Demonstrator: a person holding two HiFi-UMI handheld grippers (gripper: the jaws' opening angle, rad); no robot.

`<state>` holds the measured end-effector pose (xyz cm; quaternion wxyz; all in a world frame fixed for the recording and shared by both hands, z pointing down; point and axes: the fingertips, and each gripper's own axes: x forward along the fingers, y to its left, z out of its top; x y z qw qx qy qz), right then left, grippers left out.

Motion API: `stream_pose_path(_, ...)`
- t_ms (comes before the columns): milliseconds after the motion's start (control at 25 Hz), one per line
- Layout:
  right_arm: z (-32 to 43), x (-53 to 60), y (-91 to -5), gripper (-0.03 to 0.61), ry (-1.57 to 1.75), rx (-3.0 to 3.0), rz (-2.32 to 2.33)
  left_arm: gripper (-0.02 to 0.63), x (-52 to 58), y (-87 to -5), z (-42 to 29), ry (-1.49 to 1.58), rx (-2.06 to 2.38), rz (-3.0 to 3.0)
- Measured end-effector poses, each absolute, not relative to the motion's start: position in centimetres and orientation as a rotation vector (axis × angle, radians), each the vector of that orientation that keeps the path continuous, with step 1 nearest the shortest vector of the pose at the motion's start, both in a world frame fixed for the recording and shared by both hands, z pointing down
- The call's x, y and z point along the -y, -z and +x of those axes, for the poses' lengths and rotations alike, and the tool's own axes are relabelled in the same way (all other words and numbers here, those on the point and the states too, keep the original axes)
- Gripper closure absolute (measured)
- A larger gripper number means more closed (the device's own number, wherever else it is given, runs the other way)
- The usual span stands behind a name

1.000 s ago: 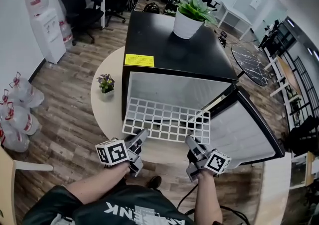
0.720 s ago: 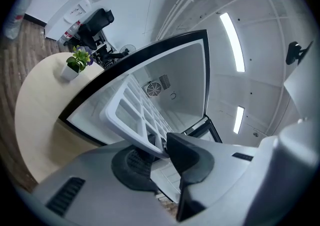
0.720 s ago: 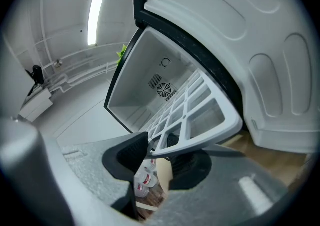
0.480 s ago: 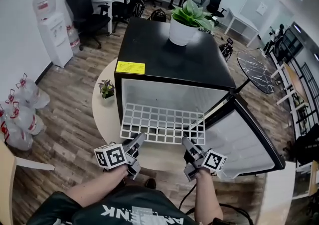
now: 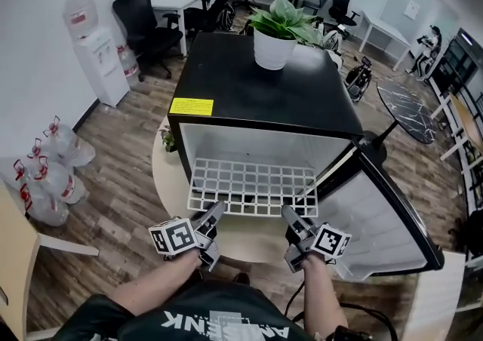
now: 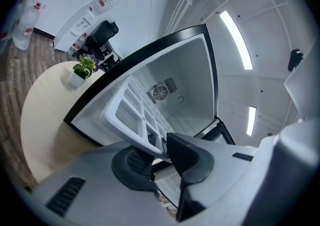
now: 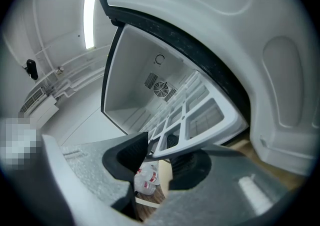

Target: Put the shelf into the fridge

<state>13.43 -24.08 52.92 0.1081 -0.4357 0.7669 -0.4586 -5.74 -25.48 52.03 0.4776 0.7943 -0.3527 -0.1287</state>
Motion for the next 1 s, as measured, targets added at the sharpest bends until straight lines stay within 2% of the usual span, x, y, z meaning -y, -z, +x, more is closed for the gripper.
stream_pose_path(120,14.6,24.4,-53.6,0.46,1.315,-2.311,-1.386,0.543,25.9,-51.9,-5.6,0.318,0.874,1.938)
stream_pose_path(680,13.2,27.2,-52.3,0.459,1.262,-2.312,-1.279,0.543,28.0,-51.7,-5.8,0.315,0.905,1.936)
stream_pose_path(1000,11.8,24.3,-51.3,0.43,1.113,-2.334,-1.3,0.535,27.9,-51.5,-5.7,0.289,0.877,1.958)
